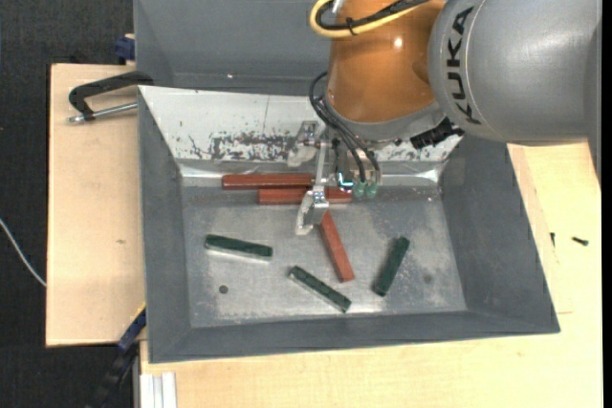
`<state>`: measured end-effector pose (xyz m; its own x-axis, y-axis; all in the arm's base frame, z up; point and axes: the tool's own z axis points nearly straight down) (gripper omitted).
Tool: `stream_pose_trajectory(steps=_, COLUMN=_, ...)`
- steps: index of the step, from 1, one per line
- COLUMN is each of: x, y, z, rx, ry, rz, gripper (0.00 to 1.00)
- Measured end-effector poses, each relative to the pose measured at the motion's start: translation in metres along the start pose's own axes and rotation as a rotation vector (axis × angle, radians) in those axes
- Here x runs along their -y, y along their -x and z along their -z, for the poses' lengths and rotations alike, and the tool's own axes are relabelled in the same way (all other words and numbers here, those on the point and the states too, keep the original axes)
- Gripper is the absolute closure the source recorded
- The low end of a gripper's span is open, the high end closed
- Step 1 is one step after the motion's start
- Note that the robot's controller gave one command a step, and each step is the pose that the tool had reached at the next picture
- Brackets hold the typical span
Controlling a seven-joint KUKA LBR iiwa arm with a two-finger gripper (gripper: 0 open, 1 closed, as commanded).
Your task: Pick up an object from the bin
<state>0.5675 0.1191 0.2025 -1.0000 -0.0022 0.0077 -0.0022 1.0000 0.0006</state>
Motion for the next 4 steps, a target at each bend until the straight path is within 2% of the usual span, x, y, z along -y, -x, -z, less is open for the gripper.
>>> stream_pose_trajectory(steps=1, x=0.001, y=0.002, z=0.005, rx=0.009, ry=0.001, rz=-0.001, gripper=0.0)
stream_pose_trajectory(steps=2, x=0.0, y=-0.003, z=-0.048, rx=0.014, ry=0.001, rz=0.028, gripper=0.0)
stream_pose_trajectory(steps=3, x=-0.014, y=-0.005, z=-0.103, rx=0.009, ry=0.001, rz=-0.044, gripper=0.0)
stream_pose_trajectory(steps=4, x=-0.031, y=-0.058, z=-0.125, rx=0.005, ry=0.002, rz=0.046, gripper=1.0)
